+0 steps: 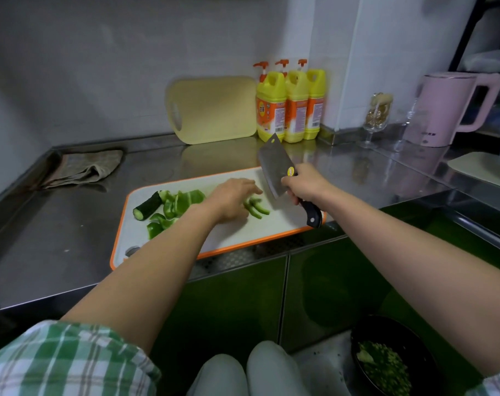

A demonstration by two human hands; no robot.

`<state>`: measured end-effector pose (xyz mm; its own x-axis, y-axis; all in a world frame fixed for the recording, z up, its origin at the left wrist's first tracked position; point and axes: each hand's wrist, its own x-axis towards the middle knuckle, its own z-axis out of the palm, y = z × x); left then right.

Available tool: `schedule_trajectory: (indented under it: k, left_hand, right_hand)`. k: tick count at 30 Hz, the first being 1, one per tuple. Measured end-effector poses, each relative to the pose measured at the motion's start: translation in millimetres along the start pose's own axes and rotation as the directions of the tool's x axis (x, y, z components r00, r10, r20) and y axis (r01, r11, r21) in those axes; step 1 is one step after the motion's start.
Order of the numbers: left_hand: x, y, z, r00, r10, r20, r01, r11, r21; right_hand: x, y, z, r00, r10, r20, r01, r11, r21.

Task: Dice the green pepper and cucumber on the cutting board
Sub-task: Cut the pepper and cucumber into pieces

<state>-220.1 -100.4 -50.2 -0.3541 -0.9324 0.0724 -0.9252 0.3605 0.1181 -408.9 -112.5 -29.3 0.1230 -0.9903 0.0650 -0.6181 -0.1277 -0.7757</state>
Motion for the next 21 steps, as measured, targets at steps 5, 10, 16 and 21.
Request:
schedule_trajectory:
  k: [5,10,16,21]
  left_hand:
    - [11,3,9,0.999,0.043,-0.011,-0.042,0.999,0.031]
    - [15,4,16,0.973,-0.104,-0.208,0.131,0.984,0.122]
    - [11,4,12,0.87,-0.377,-0.319,0.27,0.904,-0.333]
    - [2,0,-11,0.677,-0.635,-0.371,0.375,0.732,-0.57]
  right_hand:
    - [2,14,0,0.999,0.031,0.022,-0.031,0.999,0.03]
    - [2,8,-2,0.996,-0.021,0.091,0.022,1.0,-0.015]
    - [0,3,-1,0.986,-0.147,0.084,0.154,0.985,-0.079]
    - [-4,0,-1,0.972,-0.233,0.028,0.207,0.794,-0.571]
